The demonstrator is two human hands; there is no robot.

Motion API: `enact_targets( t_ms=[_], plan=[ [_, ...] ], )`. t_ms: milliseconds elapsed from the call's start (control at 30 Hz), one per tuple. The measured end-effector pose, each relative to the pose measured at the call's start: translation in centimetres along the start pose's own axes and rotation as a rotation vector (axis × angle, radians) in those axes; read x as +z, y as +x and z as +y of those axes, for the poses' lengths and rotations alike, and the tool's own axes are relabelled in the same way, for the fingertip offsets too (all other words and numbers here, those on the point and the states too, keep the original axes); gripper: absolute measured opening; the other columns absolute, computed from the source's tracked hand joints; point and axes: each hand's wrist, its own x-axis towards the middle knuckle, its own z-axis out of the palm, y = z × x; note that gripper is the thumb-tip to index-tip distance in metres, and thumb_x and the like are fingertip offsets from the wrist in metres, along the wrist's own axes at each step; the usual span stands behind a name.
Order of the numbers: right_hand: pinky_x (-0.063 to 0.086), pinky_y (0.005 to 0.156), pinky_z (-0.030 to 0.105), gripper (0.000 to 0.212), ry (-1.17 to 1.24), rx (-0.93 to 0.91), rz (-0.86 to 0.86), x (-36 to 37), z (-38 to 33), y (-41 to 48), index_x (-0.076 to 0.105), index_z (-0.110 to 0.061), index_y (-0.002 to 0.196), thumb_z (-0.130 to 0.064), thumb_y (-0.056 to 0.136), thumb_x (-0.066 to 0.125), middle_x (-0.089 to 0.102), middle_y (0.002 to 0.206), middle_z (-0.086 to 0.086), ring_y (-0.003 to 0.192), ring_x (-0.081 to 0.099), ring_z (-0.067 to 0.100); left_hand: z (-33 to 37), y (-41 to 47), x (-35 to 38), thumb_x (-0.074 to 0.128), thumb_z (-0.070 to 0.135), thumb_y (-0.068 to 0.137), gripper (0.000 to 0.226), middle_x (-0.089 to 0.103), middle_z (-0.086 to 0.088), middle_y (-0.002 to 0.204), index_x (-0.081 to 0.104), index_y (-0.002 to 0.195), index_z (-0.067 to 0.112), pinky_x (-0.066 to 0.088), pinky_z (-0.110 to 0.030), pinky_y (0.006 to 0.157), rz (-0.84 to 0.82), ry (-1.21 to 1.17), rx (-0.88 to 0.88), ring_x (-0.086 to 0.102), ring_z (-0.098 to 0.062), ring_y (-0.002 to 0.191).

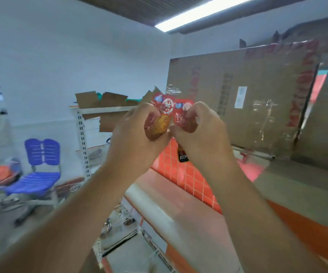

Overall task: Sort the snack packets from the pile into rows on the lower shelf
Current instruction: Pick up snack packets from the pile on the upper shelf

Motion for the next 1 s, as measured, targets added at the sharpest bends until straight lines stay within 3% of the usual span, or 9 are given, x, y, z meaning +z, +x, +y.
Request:
enact_targets(
  t_ms=[233,367,533,667,733,867,1000],
  plan=[
    [0.035,0.051,0.019,0.031,0.158,0.098,-0.072,13.4,4.7,3.0,0.049,-0.027,0.082,-0.037,0.081,0.078,0.059,0.083,-0.006,0.068,0.052,0.004,-11.9,1.2,1.0,0.085,0.055,0.075,0.046,0.061,0.017,0.100,0.051,0.103,0.041,0.058,-0.035,0.073,0.020,0.166,-0.106,0.063,-0.009,0.090],
    [0.032,0.056,0.021,0.031,0.187,0.133,-0.097,19.7,8.1,5.9,0.048,-0.031,0.082,-0.039,0.079,0.078,0.057,0.089,-0.008,0.074,0.052,0.001,-17.7,3.2,2.3,0.071,0.071,0.074,0.045,0.053,0.033,0.098,0.048,0.104,0.046,0.053,-0.022,0.069,0.011,0.241,-0.129,0.057,0.007,0.095],
    [0.033,0.058,0.018,0.030,0.150,0.151,-0.173,25.7,11.5,8.5,0.050,-0.029,0.084,-0.039,0.081,0.079,0.056,0.090,-0.007,0.075,0.053,0.004,-23.6,5.2,4.7,0.065,0.077,0.075,0.044,0.052,0.035,0.098,0.046,0.104,0.049,0.052,-0.020,0.070,-0.038,0.292,-0.180,0.051,0.013,0.102],
    [0.037,0.056,0.009,0.033,0.083,0.141,-0.184,29.1,14.5,9.6,0.049,-0.029,0.087,-0.037,0.081,0.080,0.053,0.090,-0.007,0.071,0.046,-0.002,-27.6,6.3,7.0,0.075,0.065,0.080,0.040,0.055,0.023,0.095,0.050,0.103,0.042,0.053,-0.025,0.071,-0.097,0.272,-0.183,0.056,0.005,0.090],
    [0.034,0.054,0.010,0.033,0.044,0.162,-0.191,30.8,16.2,10.0,0.050,-0.028,0.089,-0.037,0.081,0.081,0.054,0.091,-0.006,0.071,0.045,-0.003,-29.9,6.6,8.4,0.076,0.061,0.080,0.039,0.057,0.020,0.094,0.052,0.102,0.040,0.048,-0.022,0.069,-0.123,0.252,-0.183,0.056,0.003,0.088],
    [0.027,0.056,0.012,0.033,-0.045,0.215,-0.221,34.7,19.4,10.6,0.056,-0.022,0.097,-0.038,0.081,0.080,0.058,0.094,-0.003,0.074,0.048,0.001,-35.3,6.7,10.8,0.075,0.063,0.079,0.040,0.060,0.016,0.096,0.055,0.102,0.037,0.053,-0.032,0.070,-0.199,0.227,-0.200,0.060,-0.009,0.087],
    [0.028,0.057,0.014,0.037,-0.090,0.286,-0.220,39.9,22.4,11.0,0.056,-0.023,0.099,-0.042,0.080,0.081,0.056,0.096,-0.005,0.078,0.048,0.000,-42.2,6.8,13.4,0.080,0.058,0.079,0.038,0.056,0.017,0.091,0.055,0.097,0.036,0.042,-0.022,0.064,-0.261,0.173,-0.211,0.054,-0.004,0.084]
  ],
)
